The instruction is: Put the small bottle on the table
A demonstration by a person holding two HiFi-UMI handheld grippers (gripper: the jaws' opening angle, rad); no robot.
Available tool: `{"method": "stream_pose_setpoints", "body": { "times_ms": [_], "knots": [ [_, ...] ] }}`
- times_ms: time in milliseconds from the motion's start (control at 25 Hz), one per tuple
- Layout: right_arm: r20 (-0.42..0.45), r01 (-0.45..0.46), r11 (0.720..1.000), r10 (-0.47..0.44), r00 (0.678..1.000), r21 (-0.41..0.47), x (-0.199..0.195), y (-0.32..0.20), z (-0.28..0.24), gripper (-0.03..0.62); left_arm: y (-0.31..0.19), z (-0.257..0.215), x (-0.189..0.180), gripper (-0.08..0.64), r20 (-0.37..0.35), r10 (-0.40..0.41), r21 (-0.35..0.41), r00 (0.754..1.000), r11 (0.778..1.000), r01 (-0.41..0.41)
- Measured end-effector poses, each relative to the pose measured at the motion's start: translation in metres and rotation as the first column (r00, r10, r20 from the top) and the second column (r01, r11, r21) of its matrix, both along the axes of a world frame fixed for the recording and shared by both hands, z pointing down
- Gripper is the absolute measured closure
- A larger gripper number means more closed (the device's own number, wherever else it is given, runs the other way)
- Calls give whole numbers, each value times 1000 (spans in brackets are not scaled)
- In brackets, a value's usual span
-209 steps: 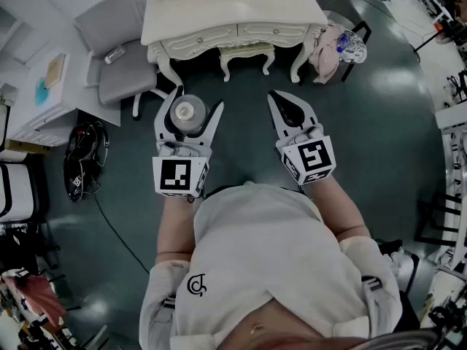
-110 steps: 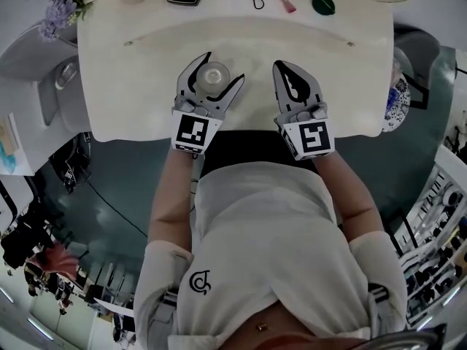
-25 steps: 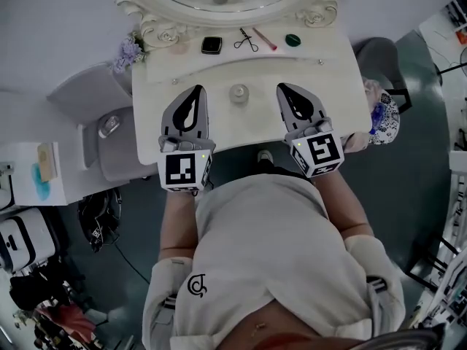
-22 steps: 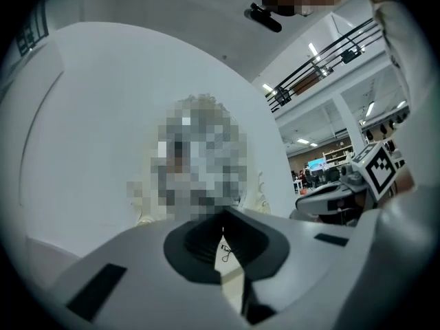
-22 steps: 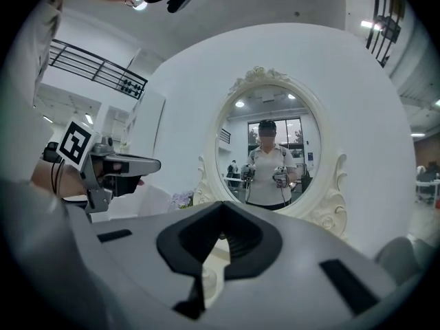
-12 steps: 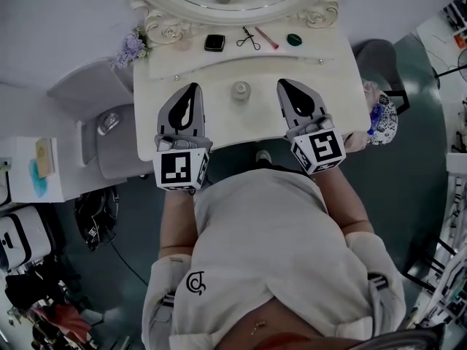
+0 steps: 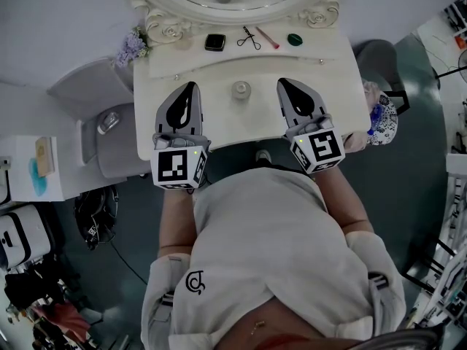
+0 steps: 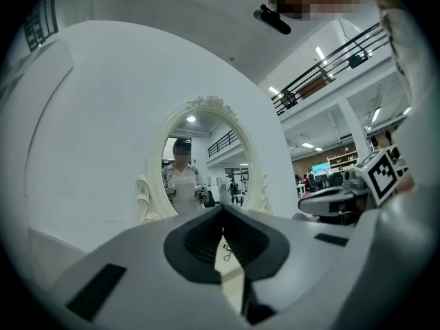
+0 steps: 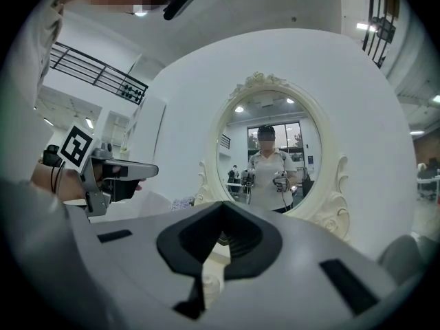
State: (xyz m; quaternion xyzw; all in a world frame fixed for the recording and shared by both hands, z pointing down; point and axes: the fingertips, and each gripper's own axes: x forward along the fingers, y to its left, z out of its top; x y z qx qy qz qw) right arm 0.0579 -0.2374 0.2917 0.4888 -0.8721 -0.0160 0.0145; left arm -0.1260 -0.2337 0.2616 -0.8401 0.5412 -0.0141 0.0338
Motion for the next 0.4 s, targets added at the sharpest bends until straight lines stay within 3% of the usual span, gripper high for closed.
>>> {"method": "stream_pose_setpoints", "body": {
  "times_ms": [240,400],
  "knots": [
    [35,-19,999,20,999,-25,6,-4,1,588,-1,5,5,547,61,2,9,998,1000,-2],
    [29,-24,1000,24,999,-15,7,-5,-1,588,-1,4,8,546,58,13,8,998,1000,-13]
  ]
}}
